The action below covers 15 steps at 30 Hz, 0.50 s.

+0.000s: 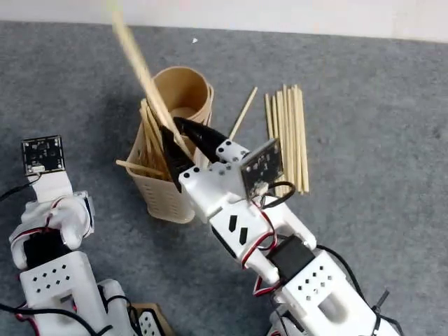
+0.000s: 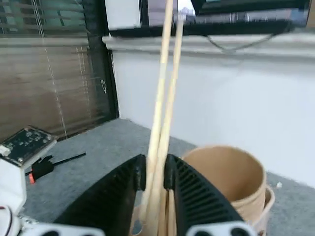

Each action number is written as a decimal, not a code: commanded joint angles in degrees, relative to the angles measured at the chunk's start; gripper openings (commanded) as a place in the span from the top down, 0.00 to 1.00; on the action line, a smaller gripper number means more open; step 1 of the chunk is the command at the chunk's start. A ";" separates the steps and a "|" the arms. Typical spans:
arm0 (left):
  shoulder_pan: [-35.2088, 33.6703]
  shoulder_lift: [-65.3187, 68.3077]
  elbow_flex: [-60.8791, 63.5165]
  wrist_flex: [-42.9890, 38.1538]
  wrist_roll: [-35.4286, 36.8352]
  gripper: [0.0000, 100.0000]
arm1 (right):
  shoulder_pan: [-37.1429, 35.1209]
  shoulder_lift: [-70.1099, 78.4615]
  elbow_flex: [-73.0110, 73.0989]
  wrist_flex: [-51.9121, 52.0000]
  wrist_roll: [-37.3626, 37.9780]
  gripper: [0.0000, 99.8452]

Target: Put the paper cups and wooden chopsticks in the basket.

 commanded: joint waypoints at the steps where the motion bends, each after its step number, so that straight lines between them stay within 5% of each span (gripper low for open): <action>1: -0.04 -0.66 -0.31 -0.97 -0.44 0.85 | 0.75 -0.57 -0.22 -2.59 1.67 0.96; 10: -0.13 -0.66 -0.31 -0.97 -0.44 0.85 | 2.95 12.53 -2.59 -2.07 1.93 0.97; 15: -2.07 -0.31 -1.98 -1.49 -4.92 0.85 | 8.75 7.96 -10.33 13.23 4.48 0.97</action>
